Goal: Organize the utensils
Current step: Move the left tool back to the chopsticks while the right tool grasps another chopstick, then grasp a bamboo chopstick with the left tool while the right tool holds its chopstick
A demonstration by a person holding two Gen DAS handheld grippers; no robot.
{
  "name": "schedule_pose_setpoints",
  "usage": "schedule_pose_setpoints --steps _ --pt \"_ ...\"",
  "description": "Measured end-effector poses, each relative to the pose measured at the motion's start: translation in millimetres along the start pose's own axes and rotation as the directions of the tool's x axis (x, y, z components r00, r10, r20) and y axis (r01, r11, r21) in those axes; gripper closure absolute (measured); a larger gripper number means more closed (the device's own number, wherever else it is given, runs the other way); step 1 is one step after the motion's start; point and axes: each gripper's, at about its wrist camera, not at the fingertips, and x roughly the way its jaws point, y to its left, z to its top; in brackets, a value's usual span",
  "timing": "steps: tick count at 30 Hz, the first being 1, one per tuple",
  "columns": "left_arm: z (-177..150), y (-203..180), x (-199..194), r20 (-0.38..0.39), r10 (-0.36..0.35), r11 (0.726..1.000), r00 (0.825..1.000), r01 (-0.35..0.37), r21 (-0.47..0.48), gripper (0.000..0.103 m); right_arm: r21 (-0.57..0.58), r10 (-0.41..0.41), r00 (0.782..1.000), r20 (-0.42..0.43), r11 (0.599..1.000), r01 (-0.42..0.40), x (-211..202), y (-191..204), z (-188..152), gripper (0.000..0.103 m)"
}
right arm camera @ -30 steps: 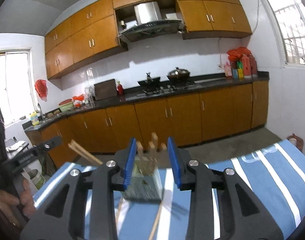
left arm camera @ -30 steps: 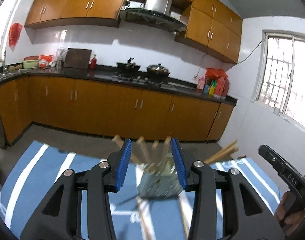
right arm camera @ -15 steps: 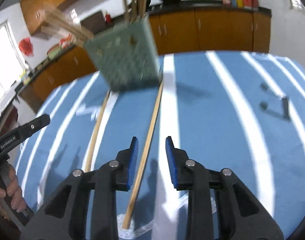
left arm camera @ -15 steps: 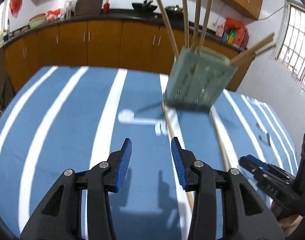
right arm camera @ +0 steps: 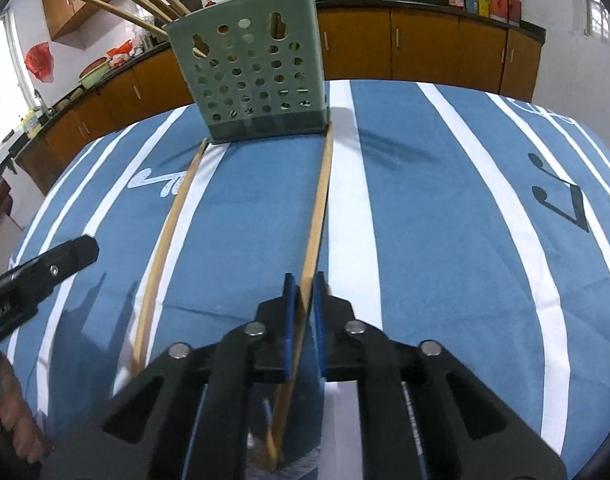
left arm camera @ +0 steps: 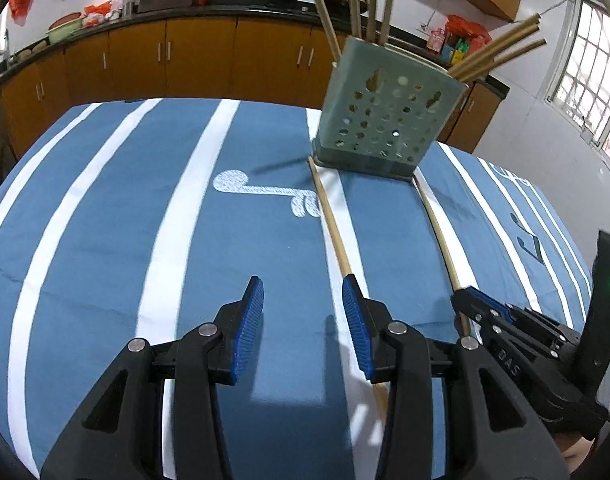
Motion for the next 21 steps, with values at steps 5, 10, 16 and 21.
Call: schedule_pose_setpoints --steps 5,10,16,21 --pt "-4 -8 5 -0.020 -0.026 1.000 0.999 0.026 0.014 0.062 0.038 -0.034 0.999 0.005 0.999 0.034 4 -10 6 0.095" --pt "-8 -18 12 -0.047 -0.048 0.998 0.998 0.050 0.039 0.062 0.125 -0.077 0.997 0.005 0.989 0.076 6 -40 14 0.095" --pt "-13 -31 24 -0.089 -0.041 0.996 0.995 0.048 0.070 0.063 0.151 -0.074 0.997 0.006 0.986 0.072 4 -56 14 0.095" --pt "-15 -43 33 -0.094 0.018 0.994 0.995 -0.008 0.106 0.082 0.137 -0.074 0.997 0.009 0.988 0.072 3 -54 13 0.095"
